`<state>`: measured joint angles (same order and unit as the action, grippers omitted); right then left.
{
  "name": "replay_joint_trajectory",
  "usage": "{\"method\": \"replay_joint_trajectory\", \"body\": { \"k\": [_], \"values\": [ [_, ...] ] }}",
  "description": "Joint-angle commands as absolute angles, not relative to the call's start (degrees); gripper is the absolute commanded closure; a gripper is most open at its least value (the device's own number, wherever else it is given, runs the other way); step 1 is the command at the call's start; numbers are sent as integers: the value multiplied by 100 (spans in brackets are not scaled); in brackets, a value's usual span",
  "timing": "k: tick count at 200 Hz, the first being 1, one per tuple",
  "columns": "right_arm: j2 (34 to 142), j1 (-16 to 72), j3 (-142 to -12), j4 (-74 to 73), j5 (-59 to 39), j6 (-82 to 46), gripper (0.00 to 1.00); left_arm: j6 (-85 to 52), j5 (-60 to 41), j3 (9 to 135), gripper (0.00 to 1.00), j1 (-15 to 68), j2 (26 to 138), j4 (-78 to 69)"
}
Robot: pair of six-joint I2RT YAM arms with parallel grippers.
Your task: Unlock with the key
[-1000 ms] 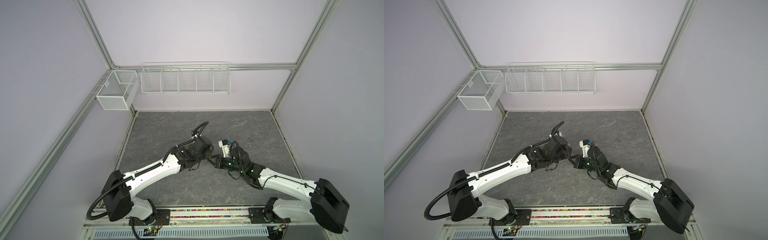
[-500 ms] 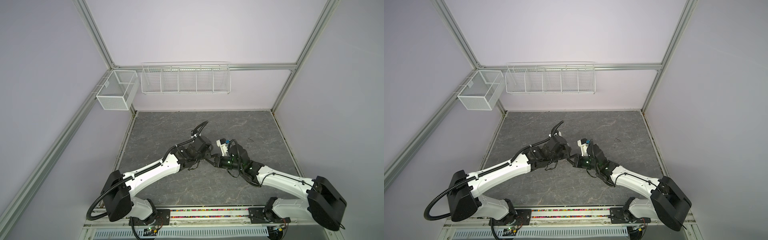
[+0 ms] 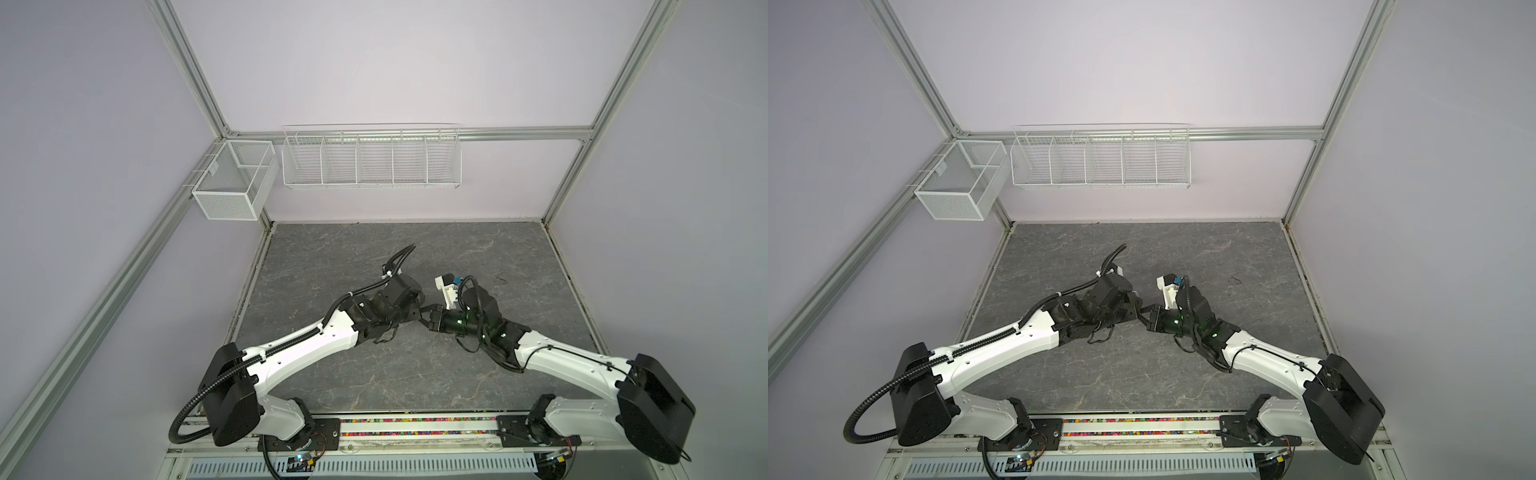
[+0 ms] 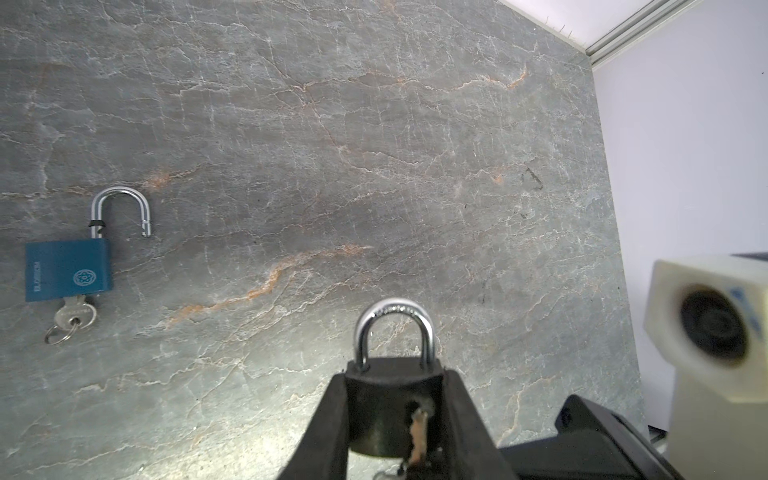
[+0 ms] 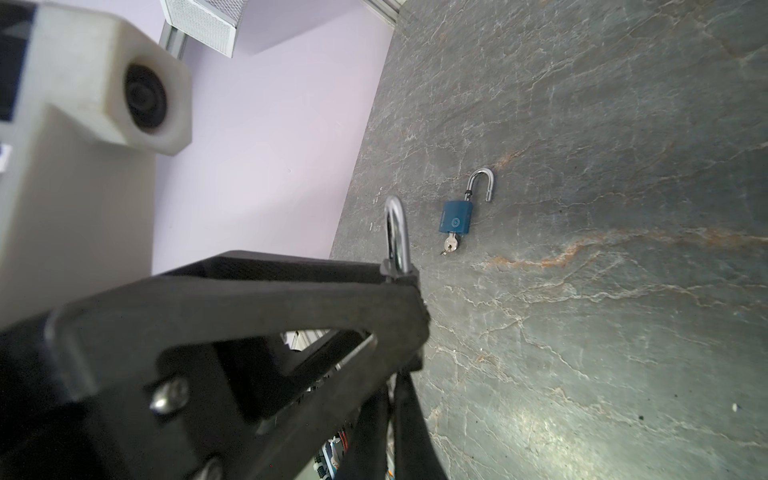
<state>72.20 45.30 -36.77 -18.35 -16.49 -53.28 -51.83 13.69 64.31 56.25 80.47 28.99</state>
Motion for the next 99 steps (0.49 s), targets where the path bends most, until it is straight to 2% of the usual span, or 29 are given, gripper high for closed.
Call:
{"method": "replay_joint_trajectory", "body": {
  "k": [1,99],
  "values": [
    [7197,4678,-3831,-1763,-1669,-5125,94,-5214,1550,6388,100,5584,7844,2780],
    [7201,4646,-3796,-1720,-1656,-5072,94,-5252,1607,6398,100,5529,7771,2728]
  ]
}}
